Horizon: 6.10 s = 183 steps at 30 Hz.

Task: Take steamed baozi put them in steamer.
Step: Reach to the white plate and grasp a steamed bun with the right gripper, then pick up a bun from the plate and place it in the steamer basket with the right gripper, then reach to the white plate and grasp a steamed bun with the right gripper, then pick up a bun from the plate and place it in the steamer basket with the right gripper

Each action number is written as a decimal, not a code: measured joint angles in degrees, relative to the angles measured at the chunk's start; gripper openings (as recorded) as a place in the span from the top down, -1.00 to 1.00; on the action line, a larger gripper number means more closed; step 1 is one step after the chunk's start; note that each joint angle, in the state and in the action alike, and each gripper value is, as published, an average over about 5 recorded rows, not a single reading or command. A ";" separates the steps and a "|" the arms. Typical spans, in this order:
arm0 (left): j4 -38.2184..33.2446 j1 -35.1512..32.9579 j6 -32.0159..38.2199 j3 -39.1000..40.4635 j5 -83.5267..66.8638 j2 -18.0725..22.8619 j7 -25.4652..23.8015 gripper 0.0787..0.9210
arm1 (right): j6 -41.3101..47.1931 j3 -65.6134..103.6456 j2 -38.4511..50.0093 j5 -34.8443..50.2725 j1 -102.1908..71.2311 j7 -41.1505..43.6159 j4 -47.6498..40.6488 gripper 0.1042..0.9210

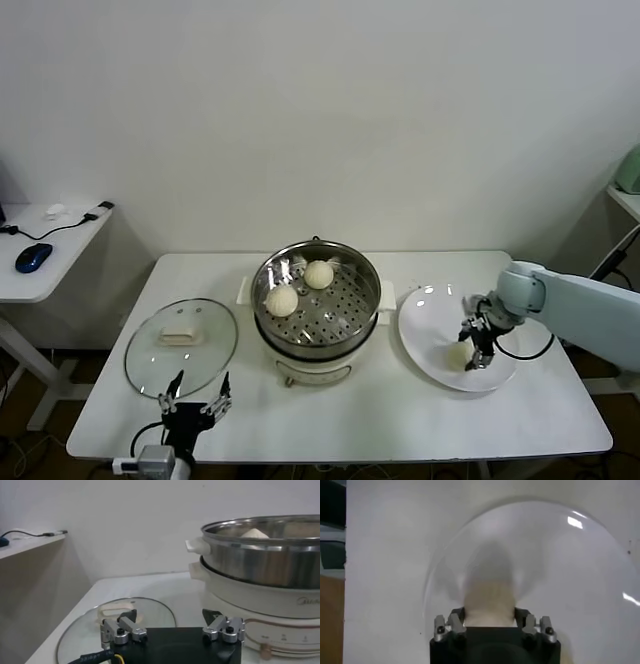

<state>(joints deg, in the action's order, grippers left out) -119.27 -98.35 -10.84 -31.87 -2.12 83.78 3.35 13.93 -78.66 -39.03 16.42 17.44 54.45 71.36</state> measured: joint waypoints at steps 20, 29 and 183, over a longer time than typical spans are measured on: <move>-1.46 -0.50 -0.21 -0.26 0.26 -0.80 -0.06 -0.77 | -25.84 -10.07 -22.10 6.26 32.22 11.17 0.45 -0.28; -1.21 -0.52 0.29 -0.35 0.49 -0.75 0.01 -0.77 | -34.66 -10.20 -30.56 -2.24 29.96 9.64 5.18 -0.28; -4.99 -3.27 -0.35 -0.56 1.53 0.80 -1.47 -0.77 | 11.06 -17.67 -30.61 31.35 23.47 -9.82 1.32 -0.41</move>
<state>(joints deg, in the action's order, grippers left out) -124.26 -101.62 -11.19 -32.43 -0.59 84.58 1.88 24.99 -96.32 -69.64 47.77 40.91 44.63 72.68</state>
